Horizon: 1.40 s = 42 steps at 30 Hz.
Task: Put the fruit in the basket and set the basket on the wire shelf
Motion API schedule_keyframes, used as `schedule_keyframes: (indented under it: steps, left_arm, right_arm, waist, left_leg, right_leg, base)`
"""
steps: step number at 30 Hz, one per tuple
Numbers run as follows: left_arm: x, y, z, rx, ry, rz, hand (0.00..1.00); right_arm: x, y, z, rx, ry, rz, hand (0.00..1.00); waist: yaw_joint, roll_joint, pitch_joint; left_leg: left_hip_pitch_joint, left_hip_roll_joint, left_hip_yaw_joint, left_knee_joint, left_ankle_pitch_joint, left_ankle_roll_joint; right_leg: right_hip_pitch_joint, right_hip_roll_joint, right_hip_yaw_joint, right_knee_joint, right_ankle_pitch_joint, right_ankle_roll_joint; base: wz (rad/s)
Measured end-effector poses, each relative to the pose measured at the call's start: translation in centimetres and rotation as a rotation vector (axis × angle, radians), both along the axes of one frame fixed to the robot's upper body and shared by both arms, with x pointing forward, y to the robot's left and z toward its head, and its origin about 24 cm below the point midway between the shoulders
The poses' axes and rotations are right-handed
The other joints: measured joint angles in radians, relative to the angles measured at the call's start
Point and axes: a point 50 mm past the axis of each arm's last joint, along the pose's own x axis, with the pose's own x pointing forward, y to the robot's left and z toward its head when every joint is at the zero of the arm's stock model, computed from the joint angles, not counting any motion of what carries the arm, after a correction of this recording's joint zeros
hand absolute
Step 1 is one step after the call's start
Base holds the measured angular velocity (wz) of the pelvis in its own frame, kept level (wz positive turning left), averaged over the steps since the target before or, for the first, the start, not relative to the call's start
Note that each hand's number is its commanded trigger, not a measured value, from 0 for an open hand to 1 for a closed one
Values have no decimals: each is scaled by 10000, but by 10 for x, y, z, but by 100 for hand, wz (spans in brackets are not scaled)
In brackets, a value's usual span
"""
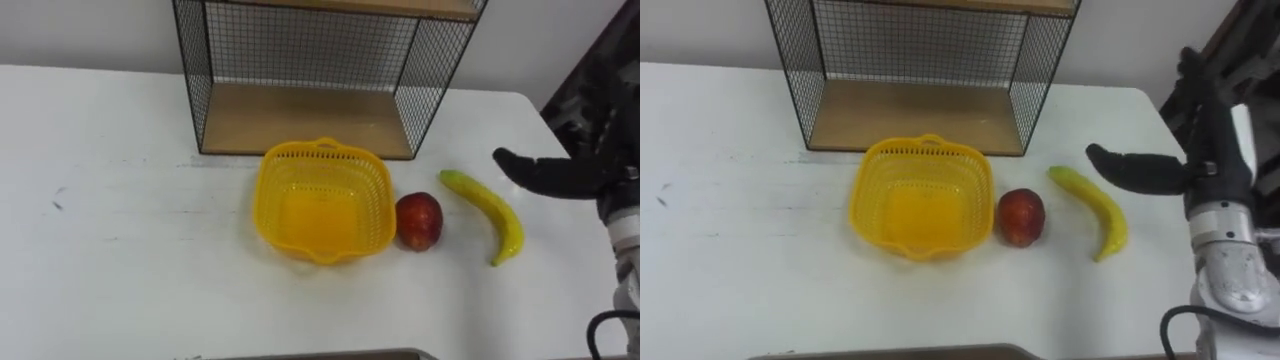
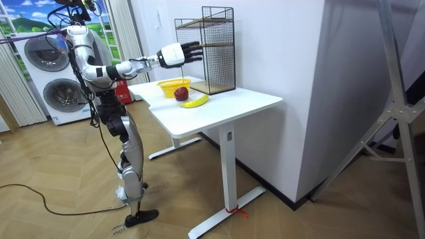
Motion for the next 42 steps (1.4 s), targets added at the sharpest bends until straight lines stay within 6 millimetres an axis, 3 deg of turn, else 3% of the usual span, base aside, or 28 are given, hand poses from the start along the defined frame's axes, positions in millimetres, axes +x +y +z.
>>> schedule_keyframes:
  steps: [4,8,11,14,17,26,30,34,42]
  left_arm:
    - [1,-1,-1,-60,50,-99,0]
    - [2,0,-1,-17,121,-284,0]
    - [2,2,-1,32,169,-408,0]
    - [1,3,0,67,231,-541,0]
    - [2,1,-1,31,267,-754,0]
    - [6,-3,-2,-260,311,-1100,0]
    - [7,-4,-2,-438,308,-1142,0]
    - [7,-5,-2,-582,337,-1165,0]
    - [10,-5,-2,-600,276,-1188,0]
  right_arm:
    - [-2,5,-8,-403,571,526,0]
    - [-5,10,-15,-351,973,815,0]
    - [-5,15,-20,-618,1398,1230,0]
    - [-4,19,-23,-930,1675,1467,0]
    - [-4,21,-24,-998,1797,1724,0]
    - [-5,34,-30,-947,2231,2582,0]
    - [-5,42,-34,-1269,2527,3149,0]
    - [-5,44,-35,-1298,2636,3351,0]
    - [-5,44,-35,-1320,2724,3505,0]
  waist:
    - [-25,178,-59]
    - [0,128,-58]
    - [-3,5,-81]
    - [2,-174,-38]
    - [74,-274,-70]
    - [250,2,20]
    - [292,25,-9]
    - [353,40,-94]
    - [454,59,-87]
  left_leg:
    - [-16,-1,-26,36,2,0]
    - [-7,-11,-46,-5,15,0]
    - [-2,-12,-50,-10,17,1]
    - [-3,-13,-66,45,17,1]
    - [5,-13,-70,53,14,3]
    - [-19,-13,-174,70,13,2]
    - [-69,-13,-222,90,13,1]
    - [-152,-13,-266,145,15,0]
    - [-165,-13,-285,112,14,0]
  right_leg:
    - [8,-1,-25,8,0,0]
    - [16,-1,-35,-9,-1,2]
    - [19,-1,-43,-16,-1,2]
    - [29,0,-54,-17,-1,1]
    - [38,-1,-62,-16,4,1]
    - [112,0,-157,-18,7,0]
    - [85,0,-200,-18,7,0]
    - [22,0,-251,-19,10,-5]
    - [25,0,-269,-22,10,-5]
  base:
    - [1]
    - [1]
    - [0]
    - [0]
    - [0]
    - [3]
    - [2]
    - [3]
    - [0]
